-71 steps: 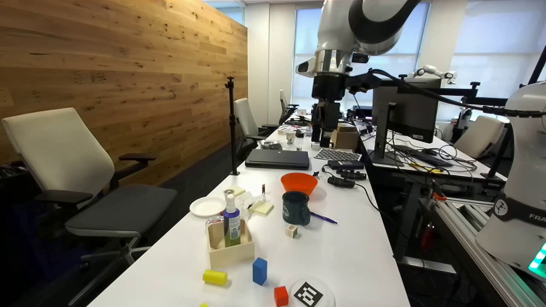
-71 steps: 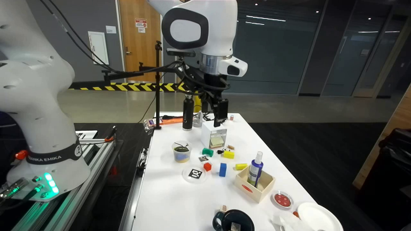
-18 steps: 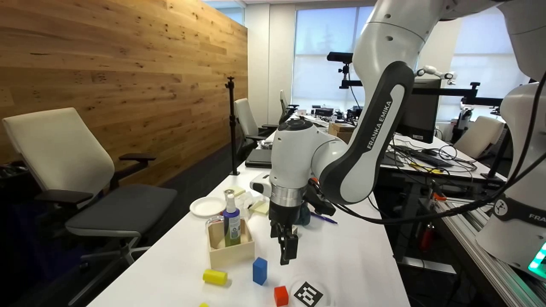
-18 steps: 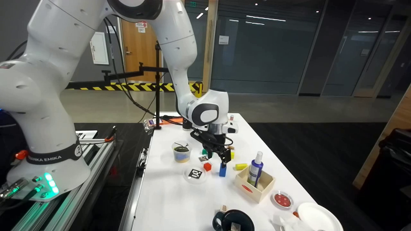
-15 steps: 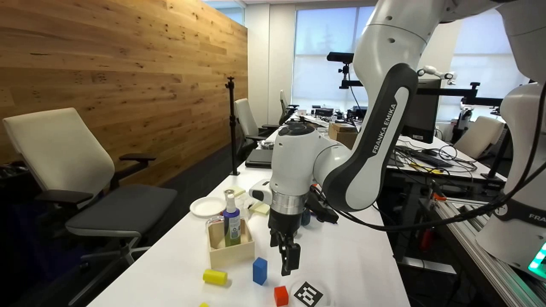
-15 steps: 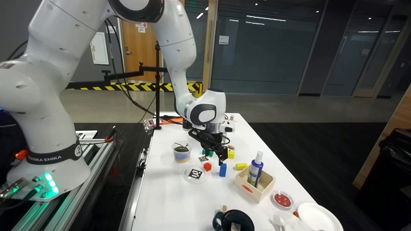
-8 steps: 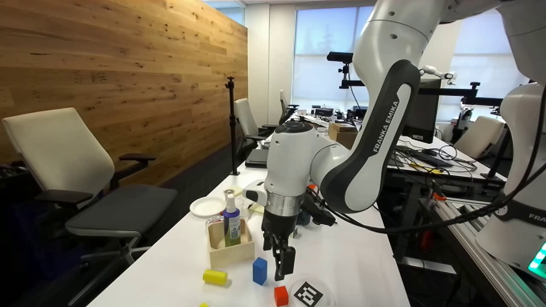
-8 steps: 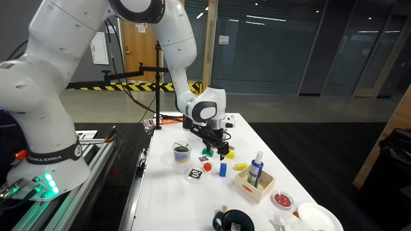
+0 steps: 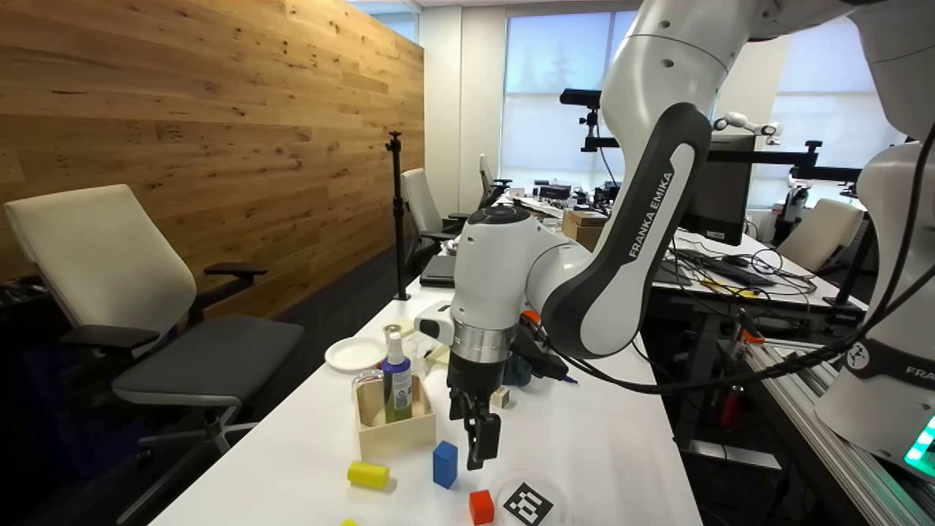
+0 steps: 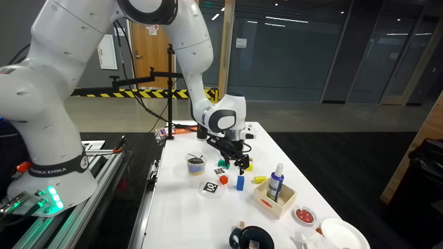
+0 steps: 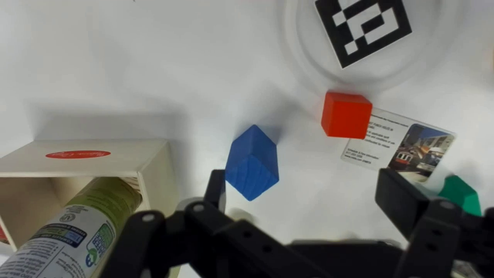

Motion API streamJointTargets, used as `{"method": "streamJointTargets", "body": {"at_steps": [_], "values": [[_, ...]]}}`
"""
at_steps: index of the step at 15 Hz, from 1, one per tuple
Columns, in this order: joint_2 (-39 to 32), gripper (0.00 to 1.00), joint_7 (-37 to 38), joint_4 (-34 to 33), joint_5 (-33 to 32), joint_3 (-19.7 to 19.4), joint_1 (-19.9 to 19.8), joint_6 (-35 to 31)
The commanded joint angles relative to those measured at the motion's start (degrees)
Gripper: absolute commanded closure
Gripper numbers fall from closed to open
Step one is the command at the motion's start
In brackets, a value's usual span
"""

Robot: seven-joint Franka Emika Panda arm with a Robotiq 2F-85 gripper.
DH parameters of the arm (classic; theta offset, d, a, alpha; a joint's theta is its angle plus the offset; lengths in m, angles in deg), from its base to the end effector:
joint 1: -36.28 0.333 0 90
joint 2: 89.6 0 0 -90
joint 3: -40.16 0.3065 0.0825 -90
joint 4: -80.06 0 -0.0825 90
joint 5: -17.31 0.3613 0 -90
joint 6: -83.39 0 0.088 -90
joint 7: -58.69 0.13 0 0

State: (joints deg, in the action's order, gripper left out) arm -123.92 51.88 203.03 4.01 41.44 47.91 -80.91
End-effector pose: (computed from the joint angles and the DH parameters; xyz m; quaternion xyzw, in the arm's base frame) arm 0.5418 0.1364 0.1196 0.9589 0.2753 0.0630 0.0287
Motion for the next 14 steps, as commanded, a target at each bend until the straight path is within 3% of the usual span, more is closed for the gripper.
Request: {"method": "streamJointTargets", "body": {"at_steps": [1,7,14], "values": [[0.52,0.00,1.45,0.07,-0.28,-1.07,0.10,-0.19],[-0.95,0.00,-0.30,-2.46,0.87,0.61,-2.26,-0.48],[-5.87,0.00,-0.15,-7.26,0.59,0.78,-2.03,-0.15]]}}
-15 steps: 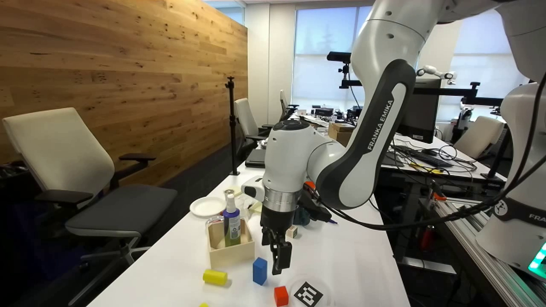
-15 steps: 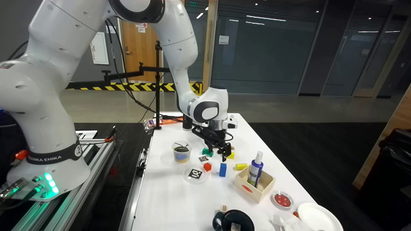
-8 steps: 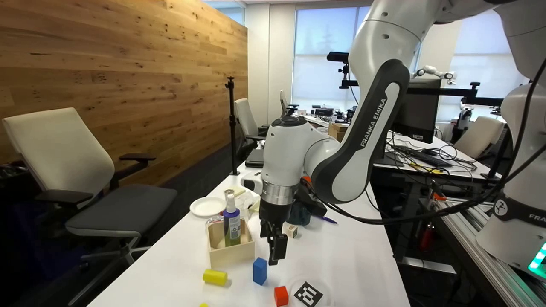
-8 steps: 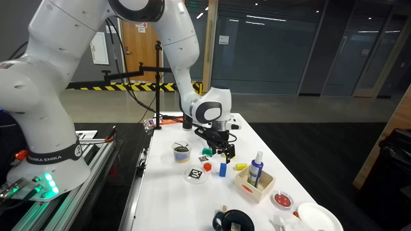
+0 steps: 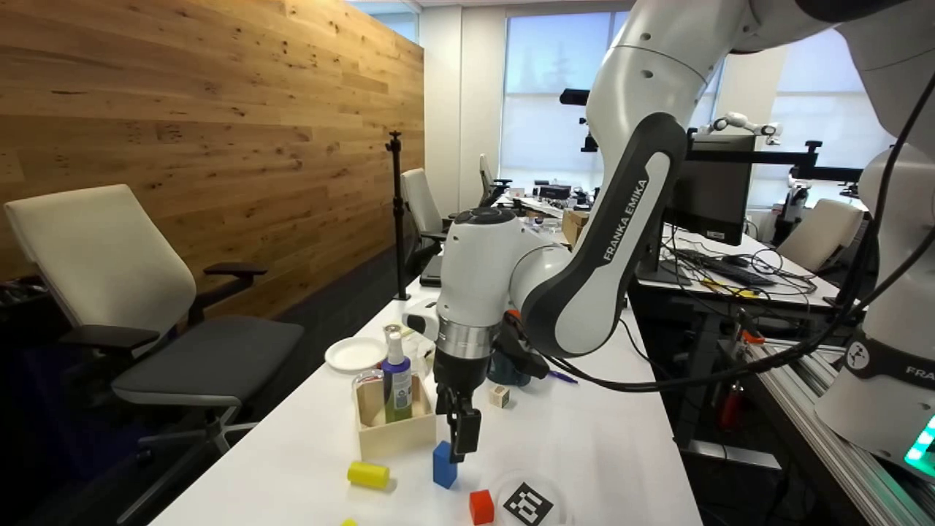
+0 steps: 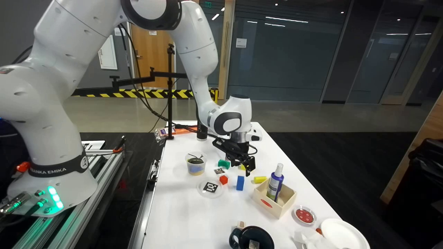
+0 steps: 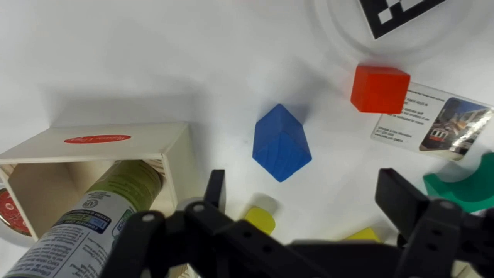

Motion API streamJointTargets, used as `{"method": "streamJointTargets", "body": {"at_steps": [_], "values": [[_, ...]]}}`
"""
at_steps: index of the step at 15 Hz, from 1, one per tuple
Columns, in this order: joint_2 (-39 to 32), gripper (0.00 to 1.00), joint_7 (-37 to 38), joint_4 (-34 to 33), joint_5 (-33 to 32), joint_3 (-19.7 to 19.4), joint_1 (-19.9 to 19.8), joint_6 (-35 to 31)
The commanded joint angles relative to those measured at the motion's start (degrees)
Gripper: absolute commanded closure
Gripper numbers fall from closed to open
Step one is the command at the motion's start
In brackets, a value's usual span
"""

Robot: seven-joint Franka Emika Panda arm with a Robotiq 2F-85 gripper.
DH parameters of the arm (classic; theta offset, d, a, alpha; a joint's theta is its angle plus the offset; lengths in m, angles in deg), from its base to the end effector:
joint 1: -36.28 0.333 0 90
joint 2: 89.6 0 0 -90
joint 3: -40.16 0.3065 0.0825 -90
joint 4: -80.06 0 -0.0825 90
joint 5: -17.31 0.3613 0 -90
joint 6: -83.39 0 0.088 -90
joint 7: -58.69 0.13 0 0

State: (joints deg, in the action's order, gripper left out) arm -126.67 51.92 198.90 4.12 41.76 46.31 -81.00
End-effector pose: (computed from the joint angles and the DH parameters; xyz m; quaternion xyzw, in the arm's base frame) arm 0.5642 0.1281 0.1159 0.9618 0.2617 0.0756 0.0277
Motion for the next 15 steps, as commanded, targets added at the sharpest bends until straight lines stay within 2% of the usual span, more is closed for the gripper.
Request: {"method": "streamJointTargets", "body": {"at_steps": [1,11,15], "values": [[-3.93,0.00,0.13,-3.88,0.21,-0.10,-0.04,0.00],[-10.58,0.00,-0.22,-10.89,-0.12,-0.71,0.54,0.68],[-11.12,0.00,0.19,-11.79,-1.00,-2.67,1.58,0.51]]}}
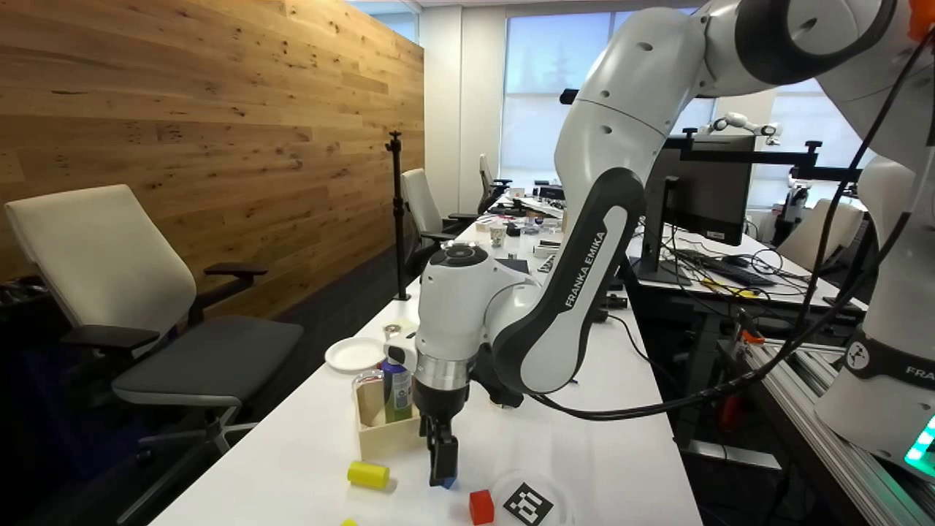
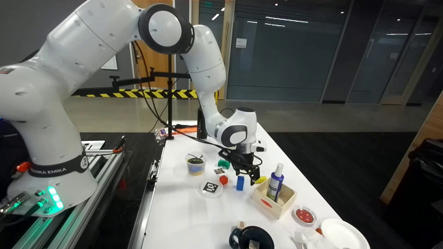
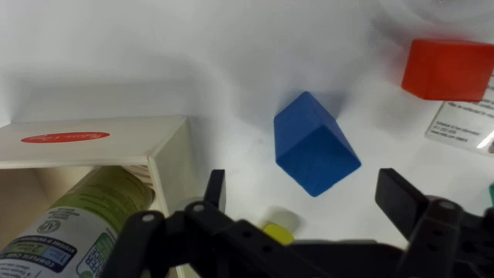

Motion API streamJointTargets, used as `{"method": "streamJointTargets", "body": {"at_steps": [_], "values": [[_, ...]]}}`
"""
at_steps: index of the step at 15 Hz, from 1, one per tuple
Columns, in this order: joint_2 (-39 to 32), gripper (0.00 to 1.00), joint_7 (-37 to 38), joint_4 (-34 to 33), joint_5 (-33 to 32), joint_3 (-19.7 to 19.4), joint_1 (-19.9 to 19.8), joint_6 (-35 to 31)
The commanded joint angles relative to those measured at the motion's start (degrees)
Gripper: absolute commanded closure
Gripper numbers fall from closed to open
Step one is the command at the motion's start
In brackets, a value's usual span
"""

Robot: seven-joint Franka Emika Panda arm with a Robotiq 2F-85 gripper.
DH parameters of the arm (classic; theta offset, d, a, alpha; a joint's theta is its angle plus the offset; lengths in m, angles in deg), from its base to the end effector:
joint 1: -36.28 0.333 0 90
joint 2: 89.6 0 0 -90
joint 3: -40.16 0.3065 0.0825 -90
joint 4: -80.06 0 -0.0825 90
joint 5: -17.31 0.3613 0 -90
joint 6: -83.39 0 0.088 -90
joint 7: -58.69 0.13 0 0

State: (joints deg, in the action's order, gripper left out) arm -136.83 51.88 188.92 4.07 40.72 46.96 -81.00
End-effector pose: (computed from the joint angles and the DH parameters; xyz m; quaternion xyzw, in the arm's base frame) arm 0.5937 0.1296 0.0673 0.9620 0.2608 0.0735 0.0327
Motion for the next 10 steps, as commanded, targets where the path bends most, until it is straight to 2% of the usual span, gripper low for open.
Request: {"method": "streamJointTargets", "body": {"at_steps": [1,4,10], "values": [[-0.89,0.00,0.30,-1.84,-1.19,-2.23,1.13,0.59],[0.14,0.00,-0.16,-1.12,-1.95,-4.16,1.22,1.02],[3.39,0.00,-3.90,1.58,-2.30,-2.92,-0.19,2.49]]}}
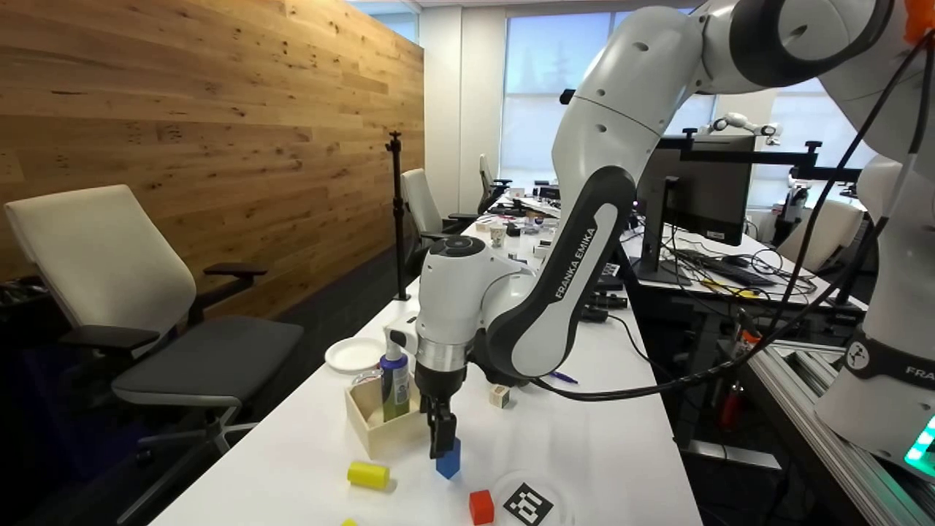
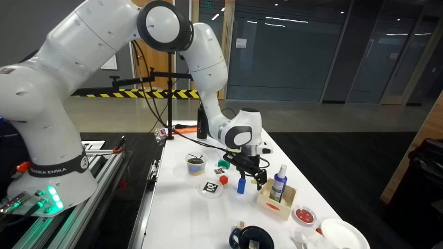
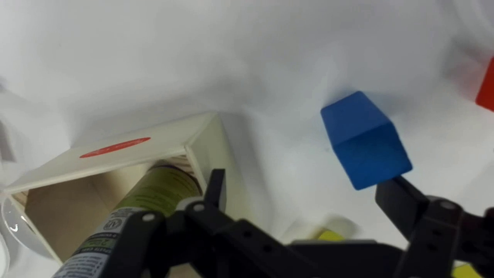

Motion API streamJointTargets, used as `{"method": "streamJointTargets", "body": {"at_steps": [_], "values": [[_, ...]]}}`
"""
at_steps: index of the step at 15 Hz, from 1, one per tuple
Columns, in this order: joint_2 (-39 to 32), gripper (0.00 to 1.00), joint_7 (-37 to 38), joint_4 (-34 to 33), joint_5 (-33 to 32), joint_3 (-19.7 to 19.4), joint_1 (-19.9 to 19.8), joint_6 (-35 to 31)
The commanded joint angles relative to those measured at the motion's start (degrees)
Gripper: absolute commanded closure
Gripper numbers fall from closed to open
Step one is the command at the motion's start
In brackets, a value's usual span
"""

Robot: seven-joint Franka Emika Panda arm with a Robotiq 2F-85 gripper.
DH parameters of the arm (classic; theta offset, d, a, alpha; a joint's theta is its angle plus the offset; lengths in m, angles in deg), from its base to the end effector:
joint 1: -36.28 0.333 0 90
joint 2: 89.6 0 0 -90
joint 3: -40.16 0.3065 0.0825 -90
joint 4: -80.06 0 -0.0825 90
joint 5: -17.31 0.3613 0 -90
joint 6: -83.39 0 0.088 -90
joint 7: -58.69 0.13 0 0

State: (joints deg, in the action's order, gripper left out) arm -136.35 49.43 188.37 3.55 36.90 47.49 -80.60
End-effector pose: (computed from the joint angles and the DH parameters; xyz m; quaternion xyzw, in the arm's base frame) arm 0.6053 0.0965 0.0750 0.9582 0.2690 0.0752 0.0626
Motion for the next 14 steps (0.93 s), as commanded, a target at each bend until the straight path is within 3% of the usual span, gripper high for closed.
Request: {"method": "streamJointTargets", "body": {"at_steps": [1,10,14], "values": [[3.38,0.00,-2.02,2.17,-1.67,1.36,-0.93,2.83],[6.58,0.00,-7.59,2.88,-1.73,4.60,-2.59,13.72],[5.69,0.00,-10.83,2.62,-0.60,7.55,-4.64,12.97]]}}
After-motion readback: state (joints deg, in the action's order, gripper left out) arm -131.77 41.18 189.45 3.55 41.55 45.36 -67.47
